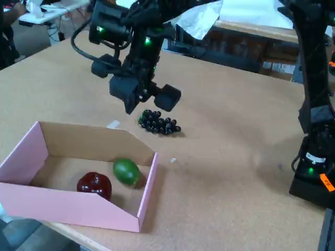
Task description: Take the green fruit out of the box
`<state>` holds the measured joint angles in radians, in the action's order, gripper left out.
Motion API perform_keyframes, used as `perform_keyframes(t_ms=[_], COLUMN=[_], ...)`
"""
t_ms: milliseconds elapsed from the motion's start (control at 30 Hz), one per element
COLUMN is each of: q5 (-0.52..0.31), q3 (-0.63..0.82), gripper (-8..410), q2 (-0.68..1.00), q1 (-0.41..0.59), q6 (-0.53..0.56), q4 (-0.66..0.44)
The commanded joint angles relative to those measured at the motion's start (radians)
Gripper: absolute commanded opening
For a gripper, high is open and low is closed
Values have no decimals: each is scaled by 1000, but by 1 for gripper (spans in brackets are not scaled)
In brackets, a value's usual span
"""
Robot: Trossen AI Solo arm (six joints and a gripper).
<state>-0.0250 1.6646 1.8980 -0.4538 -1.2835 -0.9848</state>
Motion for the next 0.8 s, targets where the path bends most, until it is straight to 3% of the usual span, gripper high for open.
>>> perform_keyframes(t_ms=[0,367,767], q5=[9,10,44], q3=[1,1,1], gripper=[0,0,0], q2=[14,54,120], q1=[-4,-33,-40], q6=[-47,-183,-186], q4=[8,20,32])
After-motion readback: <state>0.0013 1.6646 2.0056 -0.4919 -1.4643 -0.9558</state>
